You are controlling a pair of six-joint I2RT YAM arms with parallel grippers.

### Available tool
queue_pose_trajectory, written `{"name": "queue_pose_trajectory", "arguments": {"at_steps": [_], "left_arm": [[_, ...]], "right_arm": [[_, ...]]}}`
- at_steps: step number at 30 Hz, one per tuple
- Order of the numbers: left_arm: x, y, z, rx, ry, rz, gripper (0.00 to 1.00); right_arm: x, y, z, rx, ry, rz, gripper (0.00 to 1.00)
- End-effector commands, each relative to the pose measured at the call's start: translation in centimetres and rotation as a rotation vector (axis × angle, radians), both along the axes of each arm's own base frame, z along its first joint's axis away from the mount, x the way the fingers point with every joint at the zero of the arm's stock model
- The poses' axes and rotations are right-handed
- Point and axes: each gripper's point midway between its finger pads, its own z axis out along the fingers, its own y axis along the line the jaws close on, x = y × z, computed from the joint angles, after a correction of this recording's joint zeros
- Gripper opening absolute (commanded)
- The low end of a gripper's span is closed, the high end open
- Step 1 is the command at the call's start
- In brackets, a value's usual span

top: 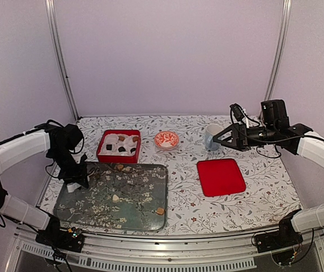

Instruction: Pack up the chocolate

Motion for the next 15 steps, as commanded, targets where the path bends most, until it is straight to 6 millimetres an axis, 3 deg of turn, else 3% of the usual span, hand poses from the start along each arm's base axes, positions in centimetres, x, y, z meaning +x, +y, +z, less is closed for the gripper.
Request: {"name": "queue_pose_trajectory", "arguments": {"at_steps": [1,8,15], "left_arm": [[0.3,-0.3,0.0,-0.014,-0.012,-0.013,0.29],[0.5,-0.3,1.0,-0.018,-0.03,-0.01,0.26],[0.6,-0.8,3.7,-0.058,-0.08,0.007,0.25]], "right_arm": [[0.1,-0.1,-0.1,0.0,-0.001,-0.001,0.99],[0.2,0.0,0.2,0.001,-0.008,0.002,0.99],[0.2,0.0,0.2,-0.002,-0.005,0.004,0.99]]}}
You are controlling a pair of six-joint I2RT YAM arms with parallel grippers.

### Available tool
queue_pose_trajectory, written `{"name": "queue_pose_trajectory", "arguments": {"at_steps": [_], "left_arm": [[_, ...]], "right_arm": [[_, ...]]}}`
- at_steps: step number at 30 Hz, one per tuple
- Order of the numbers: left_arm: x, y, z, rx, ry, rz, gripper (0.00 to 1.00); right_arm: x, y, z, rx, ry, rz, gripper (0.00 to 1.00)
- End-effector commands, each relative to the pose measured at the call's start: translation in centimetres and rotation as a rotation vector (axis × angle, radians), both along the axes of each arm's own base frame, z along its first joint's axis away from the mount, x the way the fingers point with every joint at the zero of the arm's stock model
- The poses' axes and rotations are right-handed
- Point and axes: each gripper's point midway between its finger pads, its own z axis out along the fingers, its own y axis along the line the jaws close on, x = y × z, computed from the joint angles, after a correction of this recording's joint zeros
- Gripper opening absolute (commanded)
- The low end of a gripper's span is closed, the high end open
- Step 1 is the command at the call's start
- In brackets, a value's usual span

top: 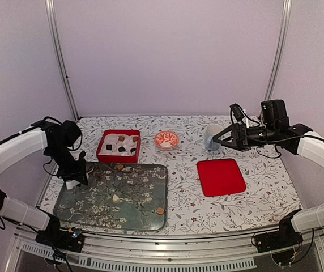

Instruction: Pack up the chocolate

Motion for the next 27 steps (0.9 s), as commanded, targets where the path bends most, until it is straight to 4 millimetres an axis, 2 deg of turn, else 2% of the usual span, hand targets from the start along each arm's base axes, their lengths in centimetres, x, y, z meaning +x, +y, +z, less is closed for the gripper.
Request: {"name": "queue_pose_trajectory", "arguments": {"at_steps": [1,4,6,10,14,20,27], "left_arm": [[0.4,-0.8,3.1,-0.052,-0.072,0.003,0.25],[0.9,-1.1,4.4,-0.06,-0.1,-0.002,0.25],[2.0,-1.4,5.7,-0.072,-0.141,0.005,0.24],[5.4,-2.7,8.5,-0.118,-0.23,0.002,0.24],[9.1,-3.1,9.7,-0.086,-0.293,-0.021,0.24],[14.4,-3.3,8.9,-0.027,-0.329,-0.023,0.24],[18.6,-3.2,6.3,0.035,-0.314,-0.045,0.24]], "right_arm": [[0.2,0.0,0.2,-0.002,-0.004,0.003,0.99],[0.3,0.1,0.2,-0.003,-0.001,0.005,0.99],[0.5,0.1,0.3,-0.003,-0.001,0.007,0.99],[1.0,0.4,0.7,-0.004,-0.006,0.015,0.99],[1.6,0.7,0.8,-0.008,-0.012,0.023,0.99],[2.2,0.6,0.9,-0.009,-0.013,0.018,0.99],[2.9,0.0,0.8,-0.012,-0.012,-0.006,0.99]]}}
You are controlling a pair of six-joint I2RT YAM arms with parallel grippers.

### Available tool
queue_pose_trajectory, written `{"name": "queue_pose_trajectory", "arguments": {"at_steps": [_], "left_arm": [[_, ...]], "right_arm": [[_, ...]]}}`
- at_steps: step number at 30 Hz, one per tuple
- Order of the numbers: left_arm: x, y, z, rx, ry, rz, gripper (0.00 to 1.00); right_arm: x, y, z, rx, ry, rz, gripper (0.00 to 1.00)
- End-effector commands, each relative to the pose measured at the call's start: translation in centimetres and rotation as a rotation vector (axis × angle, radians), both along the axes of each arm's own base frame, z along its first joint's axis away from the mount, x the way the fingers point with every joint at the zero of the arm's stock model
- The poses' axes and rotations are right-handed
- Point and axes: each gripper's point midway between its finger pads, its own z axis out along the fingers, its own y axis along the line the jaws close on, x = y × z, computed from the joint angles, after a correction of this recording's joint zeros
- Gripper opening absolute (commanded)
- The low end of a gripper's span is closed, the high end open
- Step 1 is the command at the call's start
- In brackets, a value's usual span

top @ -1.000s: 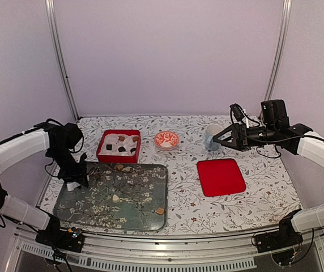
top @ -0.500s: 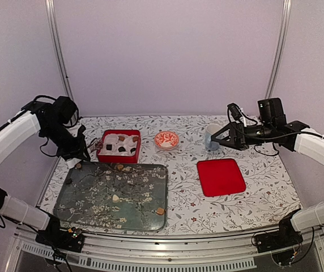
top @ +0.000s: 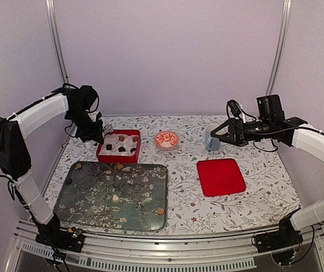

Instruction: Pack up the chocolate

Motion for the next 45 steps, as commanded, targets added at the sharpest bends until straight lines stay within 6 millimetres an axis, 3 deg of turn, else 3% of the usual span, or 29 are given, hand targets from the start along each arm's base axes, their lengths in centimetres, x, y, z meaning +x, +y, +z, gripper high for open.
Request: {"name": "queue_pose_trajectory", "arguments": {"at_steps": [1,10,12,13,15,24,33,37,41,45], "left_arm": [[3.3,0.5,-0.3,0.055,-0.062,-0.015,0.24],[6.6,0.8,-3.2,0.119,-0.039,-0.018,0.25],[6.8,1.0,-3.3,0.124,-0.04,-0.018,0.26],[6.9,0.9,-4.7,0.13,-0.011,-0.023,0.26],[7.1,0.9,-5.3,0.131,0.001,-0.024,0.26],[7.0,1.7,-6.3,0.16,0.024,-0.014,0.3],[6.4,1.8,-4.9,0.146,0.003,-0.01,0.35],[5.8,0.9,-1.5,0.105,-0.072,-0.02,0.34],[3.9,-0.1,1.4,0.102,-0.132,-0.047,0.33],[0.4,-2.3,3.3,0.062,-0.159,-0.094,0.33]], "right_arm": [[0.8,-0.3,0.9,0.004,-0.025,-0.007,0.99],[1.3,-0.8,0.6,-0.004,-0.014,-0.026,0.99],[1.3,-0.9,0.6,-0.004,-0.01,-0.029,0.99],[1.4,-1.0,0.6,-0.005,-0.01,-0.03,0.99],[1.4,-1.1,0.5,-0.006,-0.008,-0.034,0.99],[1.6,-1.3,0.4,-0.009,-0.005,-0.04,0.99],[1.4,-1.4,0.8,-0.005,-0.015,-0.039,0.99],[1.2,-1.4,1.2,0.001,-0.023,-0.038,0.99],[1.0,-1.4,1.5,0.007,-0.031,-0.033,0.99],[0.7,-1.4,1.8,0.015,-0.038,-0.03,0.99]]}}
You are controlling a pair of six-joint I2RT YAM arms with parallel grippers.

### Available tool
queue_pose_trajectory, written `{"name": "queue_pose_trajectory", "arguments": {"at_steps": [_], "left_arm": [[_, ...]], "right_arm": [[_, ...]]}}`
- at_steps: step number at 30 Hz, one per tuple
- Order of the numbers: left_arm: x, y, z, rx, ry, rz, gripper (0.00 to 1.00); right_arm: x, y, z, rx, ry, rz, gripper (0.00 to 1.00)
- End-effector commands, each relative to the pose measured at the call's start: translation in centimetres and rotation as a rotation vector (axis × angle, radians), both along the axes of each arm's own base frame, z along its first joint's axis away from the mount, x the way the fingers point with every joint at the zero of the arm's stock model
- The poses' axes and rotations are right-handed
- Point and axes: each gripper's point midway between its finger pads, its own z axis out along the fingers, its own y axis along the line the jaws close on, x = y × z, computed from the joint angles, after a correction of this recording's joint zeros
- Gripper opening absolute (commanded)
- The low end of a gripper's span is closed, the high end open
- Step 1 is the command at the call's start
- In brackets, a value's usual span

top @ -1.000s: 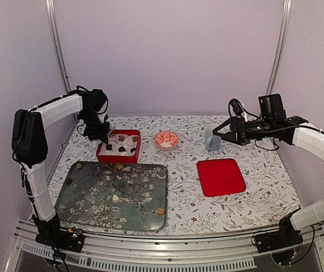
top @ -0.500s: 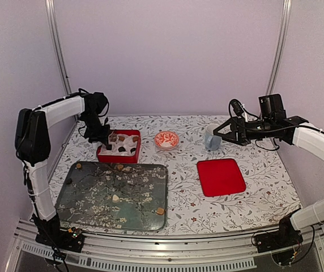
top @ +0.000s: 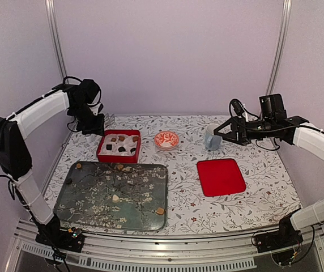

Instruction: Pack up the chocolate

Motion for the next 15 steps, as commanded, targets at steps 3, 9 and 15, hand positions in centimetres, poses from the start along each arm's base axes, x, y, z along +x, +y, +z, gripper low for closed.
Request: {"name": "queue_pose_trajectory", "arguments": {"at_steps": [3,9,15], "left_arm": [[-6.8,-4.3,2.8,-0.056,-0.024,-0.088,0.33],[-15.0,-8.9,1.7,-0.206,0.03,-0.103,0.31],[-21.5,-12.6,-2.1,-0.289,0.1,-0.088,0.31]], "right_arm": [[-0.8,-0.2,2.1,0.028,-0.054,0.013,0.99],[-2.0,-0.6,2.0,0.04,-0.048,0.008,0.99],[-2.7,-0.9,1.2,0.033,-0.023,-0.007,0.99]]}}
